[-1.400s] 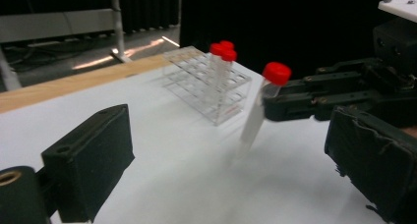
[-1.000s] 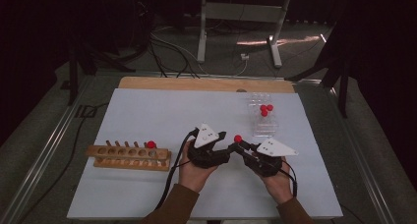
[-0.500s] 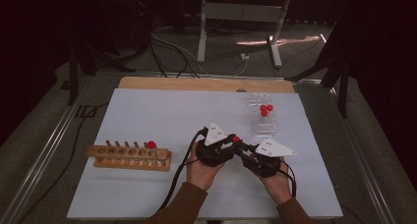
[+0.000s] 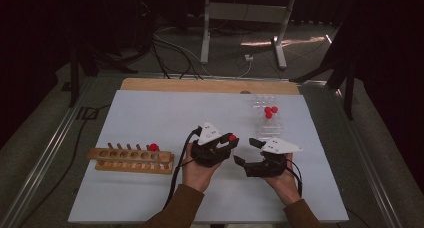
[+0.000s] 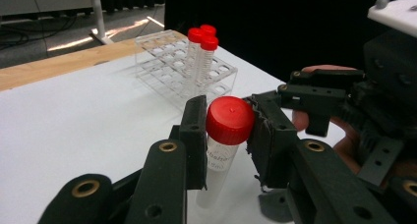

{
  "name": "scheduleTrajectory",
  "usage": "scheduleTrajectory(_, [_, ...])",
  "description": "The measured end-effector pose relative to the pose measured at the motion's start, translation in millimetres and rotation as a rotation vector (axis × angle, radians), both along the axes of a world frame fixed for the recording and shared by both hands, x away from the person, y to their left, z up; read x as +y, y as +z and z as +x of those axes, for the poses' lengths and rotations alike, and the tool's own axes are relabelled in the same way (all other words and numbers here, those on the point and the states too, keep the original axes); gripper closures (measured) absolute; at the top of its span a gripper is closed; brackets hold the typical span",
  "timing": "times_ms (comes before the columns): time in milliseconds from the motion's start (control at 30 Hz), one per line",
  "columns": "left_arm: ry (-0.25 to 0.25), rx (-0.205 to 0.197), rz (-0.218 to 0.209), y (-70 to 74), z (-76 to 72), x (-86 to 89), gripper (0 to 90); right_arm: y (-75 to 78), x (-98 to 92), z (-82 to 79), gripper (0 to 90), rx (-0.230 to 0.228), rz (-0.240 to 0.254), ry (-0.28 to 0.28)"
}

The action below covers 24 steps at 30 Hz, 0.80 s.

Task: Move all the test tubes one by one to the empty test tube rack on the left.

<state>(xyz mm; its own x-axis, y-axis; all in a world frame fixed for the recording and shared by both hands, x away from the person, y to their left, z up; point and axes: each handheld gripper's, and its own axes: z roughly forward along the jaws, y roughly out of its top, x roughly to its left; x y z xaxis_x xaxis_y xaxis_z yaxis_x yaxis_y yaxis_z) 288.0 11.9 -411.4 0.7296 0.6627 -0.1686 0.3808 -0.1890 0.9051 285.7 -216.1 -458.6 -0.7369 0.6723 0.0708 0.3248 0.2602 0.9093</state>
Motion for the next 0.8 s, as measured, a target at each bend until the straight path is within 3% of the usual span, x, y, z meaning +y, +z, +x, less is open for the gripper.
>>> scheduleTrajectory(200, [0.016, -0.006, -0.009, 7.9, -8.2, 21.6, 70.6, 6.4, -14.6, 4.2, 0.4, 0.005, 0.029, -0.036])
scheduleTrajectory(700, [0.081, -0.026, 0.014, 15.6, -28.4, 84.8, 70.6, 16.2, -37.3, 7.8, 0.0, -0.020, 0.065, -0.111])
scheduleTrajectory(800, [0.103, -0.025, 0.003, 17.9, -31.6, 97.8, 70.6, 16.9, -39.8, 8.3, 0.0, -0.017, 0.072, -0.124])
